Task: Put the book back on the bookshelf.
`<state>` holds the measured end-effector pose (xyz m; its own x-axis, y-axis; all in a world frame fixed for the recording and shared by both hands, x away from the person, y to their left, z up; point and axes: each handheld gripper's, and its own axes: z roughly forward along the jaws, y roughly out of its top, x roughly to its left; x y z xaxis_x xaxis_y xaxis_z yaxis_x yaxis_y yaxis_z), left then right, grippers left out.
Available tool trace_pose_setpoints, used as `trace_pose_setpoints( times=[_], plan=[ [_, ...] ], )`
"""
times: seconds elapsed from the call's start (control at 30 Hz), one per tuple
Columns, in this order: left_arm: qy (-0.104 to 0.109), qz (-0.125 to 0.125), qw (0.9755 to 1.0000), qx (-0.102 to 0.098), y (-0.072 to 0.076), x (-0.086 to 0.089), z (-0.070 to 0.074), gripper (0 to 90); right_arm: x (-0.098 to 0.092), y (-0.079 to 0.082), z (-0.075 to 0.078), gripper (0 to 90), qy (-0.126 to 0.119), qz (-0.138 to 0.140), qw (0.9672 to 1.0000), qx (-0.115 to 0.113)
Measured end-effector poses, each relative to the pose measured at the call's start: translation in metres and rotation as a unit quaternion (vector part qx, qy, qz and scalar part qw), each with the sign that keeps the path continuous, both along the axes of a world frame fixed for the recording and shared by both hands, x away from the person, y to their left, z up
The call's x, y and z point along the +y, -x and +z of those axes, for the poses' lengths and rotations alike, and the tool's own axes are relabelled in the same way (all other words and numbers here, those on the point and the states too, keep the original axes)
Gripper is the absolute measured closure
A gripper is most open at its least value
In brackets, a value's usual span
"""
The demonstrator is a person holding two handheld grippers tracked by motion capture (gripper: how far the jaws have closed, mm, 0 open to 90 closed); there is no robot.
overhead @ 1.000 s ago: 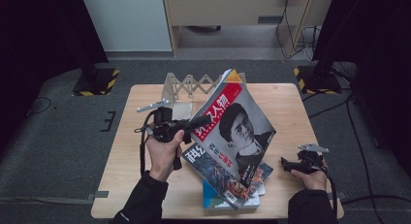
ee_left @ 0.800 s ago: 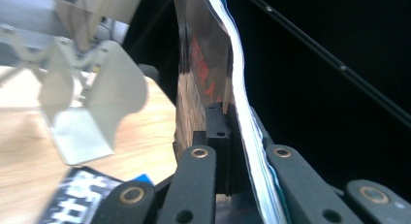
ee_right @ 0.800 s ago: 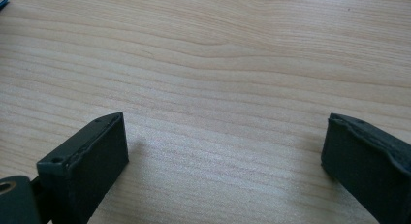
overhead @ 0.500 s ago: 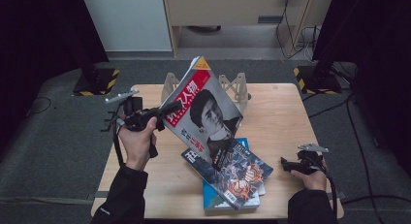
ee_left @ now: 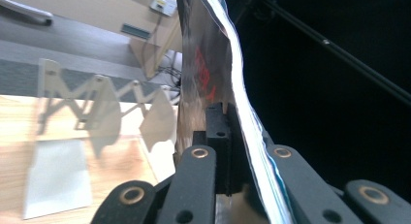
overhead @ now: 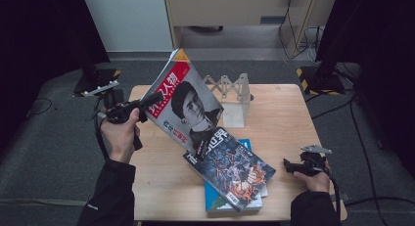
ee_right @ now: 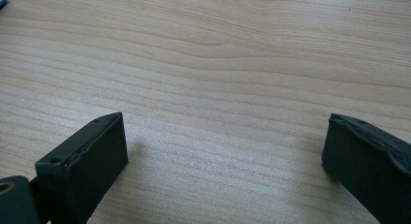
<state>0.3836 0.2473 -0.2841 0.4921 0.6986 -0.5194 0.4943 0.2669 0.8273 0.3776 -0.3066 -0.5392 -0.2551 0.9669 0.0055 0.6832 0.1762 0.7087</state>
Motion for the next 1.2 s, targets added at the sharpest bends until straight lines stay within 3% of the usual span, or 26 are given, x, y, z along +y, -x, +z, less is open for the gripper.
trace_pose_setpoints(
  times=[0.47, 0.73, 1.07, 1.2],
  plan=[
    [-0.027, 0.053, 0.9982, 0.0, -0.007, 0.037, 0.013, 85.8, 0.0, 0.0, 0.0, 2.5, 0.0, 0.001, 1.0, 0.0],
    [-0.049, 0.087, 0.995, 0.004, -0.013, 0.052, 0.015, 85.8, 0.0, 0.0, 0.0, 2.5, 0.001, 0.001, 1.0, -0.001],
    [-0.039, 0.116, 0.9925, 0.006, -0.03, 0.063, 0.01, 85.8, 0.0, 0.0, 0.0, 2.5, 0.0, 0.002, 1.0, -0.001],
    [-0.059, 0.132, 0.9894, 0.007, -0.042, 0.059, 0.005, 85.8, 0.0, 0.0, 0.0, 2.6, 0.0, 0.002, 1.0, -0.001]
  ],
)
